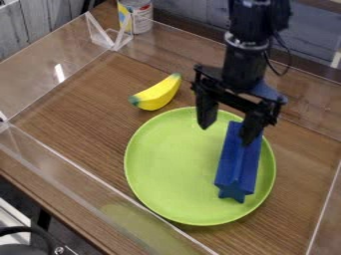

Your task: Put the blue object in the green plate

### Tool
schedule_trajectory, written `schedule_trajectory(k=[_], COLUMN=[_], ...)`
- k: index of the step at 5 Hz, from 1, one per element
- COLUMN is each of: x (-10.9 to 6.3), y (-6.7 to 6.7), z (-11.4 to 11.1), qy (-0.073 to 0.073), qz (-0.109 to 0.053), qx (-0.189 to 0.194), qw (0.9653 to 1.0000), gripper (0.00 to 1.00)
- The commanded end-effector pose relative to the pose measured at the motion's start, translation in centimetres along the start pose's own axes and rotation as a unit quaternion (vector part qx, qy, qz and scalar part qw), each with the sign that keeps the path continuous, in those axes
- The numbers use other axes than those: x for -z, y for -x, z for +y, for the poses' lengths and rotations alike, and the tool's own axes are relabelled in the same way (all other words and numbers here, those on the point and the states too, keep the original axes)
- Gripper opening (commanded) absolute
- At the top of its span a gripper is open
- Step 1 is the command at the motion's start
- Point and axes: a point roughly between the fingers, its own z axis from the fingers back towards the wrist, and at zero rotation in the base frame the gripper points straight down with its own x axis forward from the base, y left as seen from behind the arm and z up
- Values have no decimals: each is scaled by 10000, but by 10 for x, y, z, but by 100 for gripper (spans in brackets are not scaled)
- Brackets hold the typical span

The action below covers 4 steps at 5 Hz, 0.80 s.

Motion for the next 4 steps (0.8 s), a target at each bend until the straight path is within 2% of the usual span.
schedule_trajectory(k=[1,3,4], x=[0,10,12], y=[-4,-5,-6], z=[-4,-4,-4], qy=[52,60,75], qz=[-169,-184,-211], qx=[26,9,7], qw=[9998,9998,9997], gripper=[100,100,0])
